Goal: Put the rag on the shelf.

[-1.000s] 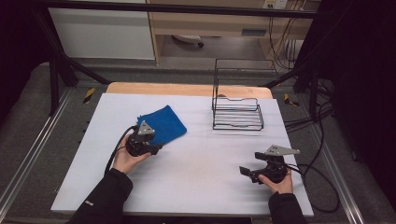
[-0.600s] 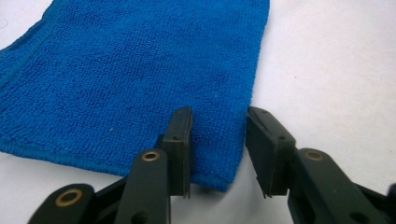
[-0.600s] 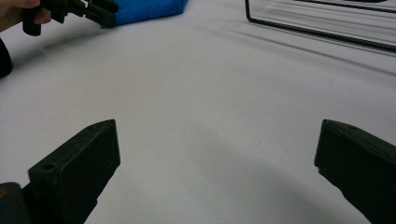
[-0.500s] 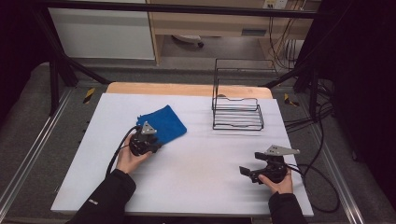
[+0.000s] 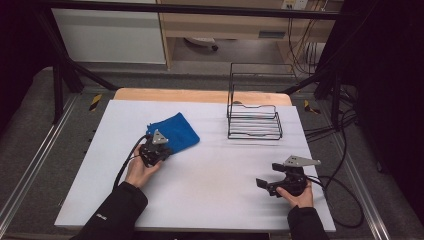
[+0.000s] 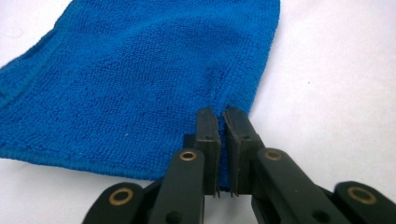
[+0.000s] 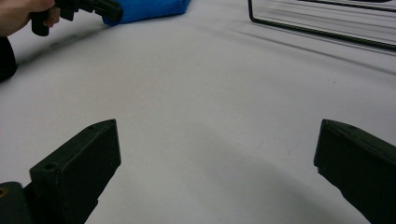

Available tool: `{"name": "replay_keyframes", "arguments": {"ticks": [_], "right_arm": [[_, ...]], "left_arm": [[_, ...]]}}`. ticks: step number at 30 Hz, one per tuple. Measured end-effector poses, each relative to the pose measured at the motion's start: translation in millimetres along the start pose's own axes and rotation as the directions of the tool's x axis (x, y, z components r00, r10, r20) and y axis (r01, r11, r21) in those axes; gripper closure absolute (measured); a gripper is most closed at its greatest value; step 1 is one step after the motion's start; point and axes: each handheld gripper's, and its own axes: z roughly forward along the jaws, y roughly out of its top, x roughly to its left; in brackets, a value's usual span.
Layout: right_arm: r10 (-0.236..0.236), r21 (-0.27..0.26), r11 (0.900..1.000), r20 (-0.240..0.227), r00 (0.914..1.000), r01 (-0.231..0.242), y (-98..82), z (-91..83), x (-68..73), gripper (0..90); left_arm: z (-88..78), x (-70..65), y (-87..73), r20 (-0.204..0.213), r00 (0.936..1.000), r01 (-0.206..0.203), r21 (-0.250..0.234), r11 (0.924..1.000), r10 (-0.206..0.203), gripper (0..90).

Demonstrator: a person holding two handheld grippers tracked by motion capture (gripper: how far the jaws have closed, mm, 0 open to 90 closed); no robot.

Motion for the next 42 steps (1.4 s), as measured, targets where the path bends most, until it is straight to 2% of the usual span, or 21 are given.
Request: {"name": "replay_keyframes", "arguments": {"ticks": [3,10,13,19,27,29,35,42], "right_arm": [[0.0,-0.001,1.0,0.0,1.0,0.0,0.0,-0.1,-0.1,1.1],[-0.003,-0.006,1.0,0.001,1.0,0.003,0.3,-1.1,-0.2,1.2],[-0.004,-0.004,1.0,0.0,1.0,0.004,0.4,-1.1,0.4,1.2],[-0.006,-0.002,1.0,-0.001,1.0,0.006,0.6,-0.5,0.6,1.2],[-0.005,-0.005,1.0,-0.002,1.0,0.005,0.6,-1.0,1.1,1.3],[-0.005,-0.002,1.0,-0.002,1.0,0.005,0.6,-0.7,1.2,1.3],[-0.01,-0.002,1.0,-0.003,1.0,0.01,0.8,-0.4,1.8,1.4],[-0.009,0.0,1.0,-0.003,1.0,0.009,0.8,-0.4,1.9,1.4]], "left_arm": [[-1.7,1.9,0.1,0.015,0.9997,0.018,-0.006,0.9998,-0.017,86.1],[-15.6,-2.3,2.9,0.027,0.9996,0.009,-0.018,0.9998,-0.008,86.8],[-24.9,-3.3,3.5,0.047,0.9986,0.025,-0.023,0.9994,-0.024,86.9],[-38.1,-8.9,2.6,0.084,0.9962,0.027,-0.025,0.9993,-0.024,87.0],[-46.8,-32.9,2.8,0.159,0.9871,0.026,-0.03,0.9992,-0.021,87.0],[-47.2,-40.0,1.2,0.178,0.9835,0.039,-0.029,0.9988,-0.033,87.0],[-52.1,-60.3,0.2,0.214,0.9758,0.053,-0.033,0.9981,-0.044,87.0],[-61.4,-81.6,-2.8,0.247,0.9685,0.043,-0.038,0.9984,-0.032,87.0]]}}
